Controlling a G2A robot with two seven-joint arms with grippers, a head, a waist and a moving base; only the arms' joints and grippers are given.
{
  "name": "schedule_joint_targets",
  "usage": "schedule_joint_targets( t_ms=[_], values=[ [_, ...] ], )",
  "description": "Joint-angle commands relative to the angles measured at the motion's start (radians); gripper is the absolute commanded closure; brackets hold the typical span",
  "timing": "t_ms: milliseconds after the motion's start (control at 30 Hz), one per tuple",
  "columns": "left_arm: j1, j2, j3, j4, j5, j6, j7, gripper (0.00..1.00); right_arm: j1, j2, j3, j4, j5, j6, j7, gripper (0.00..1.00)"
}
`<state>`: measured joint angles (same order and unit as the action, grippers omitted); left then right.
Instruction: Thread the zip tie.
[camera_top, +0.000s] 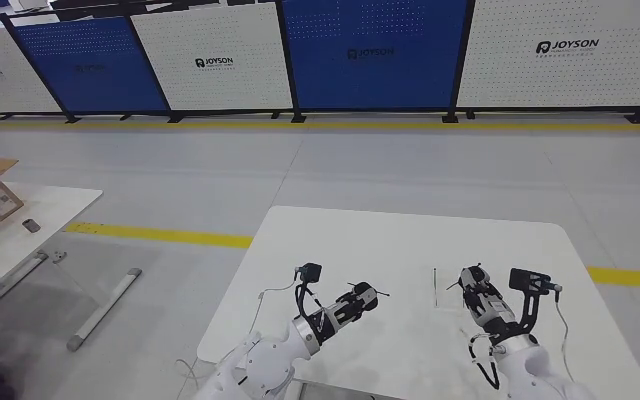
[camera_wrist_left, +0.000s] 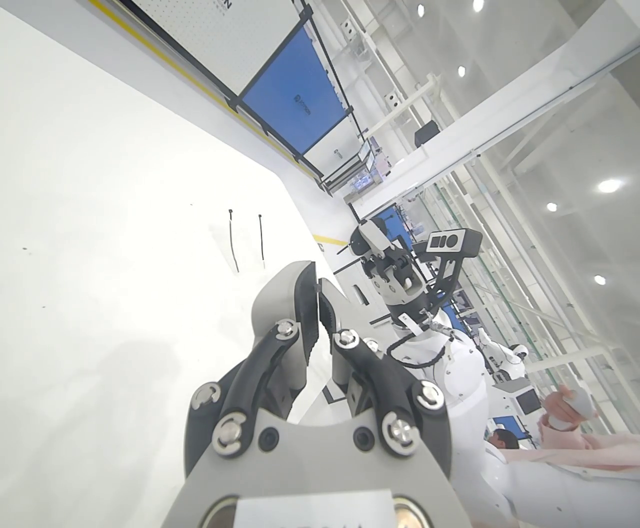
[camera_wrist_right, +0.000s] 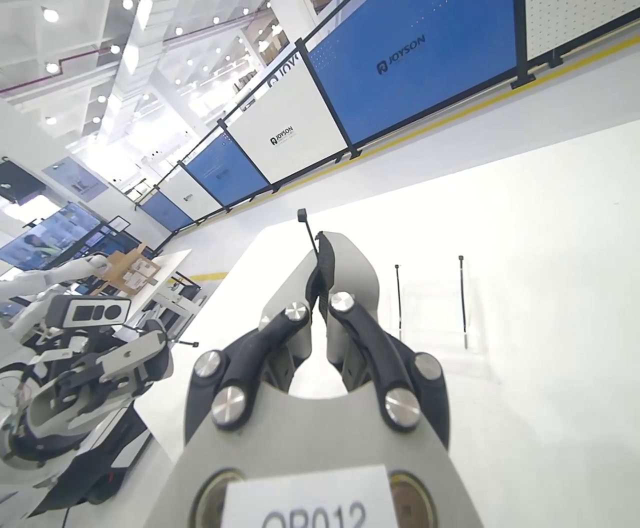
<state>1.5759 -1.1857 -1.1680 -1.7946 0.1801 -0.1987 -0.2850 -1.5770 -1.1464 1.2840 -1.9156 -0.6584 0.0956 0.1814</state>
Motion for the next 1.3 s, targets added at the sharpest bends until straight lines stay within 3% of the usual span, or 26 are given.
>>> schedule_joint_targets(
  t_ms=[0,67,300,367,800,900,1067,1133,1267],
  values=[
    [-0.007,-0.002,0.007,0.010,-0.005,0.009,0.010,1.00,0.000,0.000,0.000,0.000,0.000,0.000,0.000,1.00],
    [-0.018,-0.004,0.016,0.026,-0.006,0.014,0.026,1.00,0.000,0.000,0.000,0.000,0.000,0.000,0.000,1.00],
    [-0.058,-0.013,0.061,0.080,0.017,0.018,0.071,1.00,-0.031,0.001,0.015,-0.015,0.134,-0.194,0.032,1.00],
    [-0.058,-0.013,0.061,0.080,0.017,0.018,0.071,1.00,-0.039,0.002,0.017,-0.022,0.139,-0.212,0.043,1.00],
    [-0.058,-0.013,0.061,0.080,0.017,0.018,0.071,1.00,-0.040,-0.001,0.005,-0.015,0.138,-0.206,0.039,1.00],
    [-0.058,-0.013,0.061,0.080,0.017,0.018,0.071,1.00,-0.019,-0.010,-0.035,0.008,0.110,-0.174,-0.015,1.00],
    [-0.058,-0.013,0.061,0.080,0.017,0.018,0.071,1.00,0.034,-0.038,-0.155,0.073,0.045,-0.109,-0.172,1.00],
    [-0.058,-0.013,0.061,0.080,0.017,0.018,0.071,1.00,0.056,-0.047,-0.197,0.101,0.042,-0.102,-0.167,1.00],
    [-0.058,-0.013,0.061,0.080,0.017,0.018,0.071,1.00,0.056,-0.047,-0.197,0.101,0.042,-0.102,-0.167,1.00]
  ],
)
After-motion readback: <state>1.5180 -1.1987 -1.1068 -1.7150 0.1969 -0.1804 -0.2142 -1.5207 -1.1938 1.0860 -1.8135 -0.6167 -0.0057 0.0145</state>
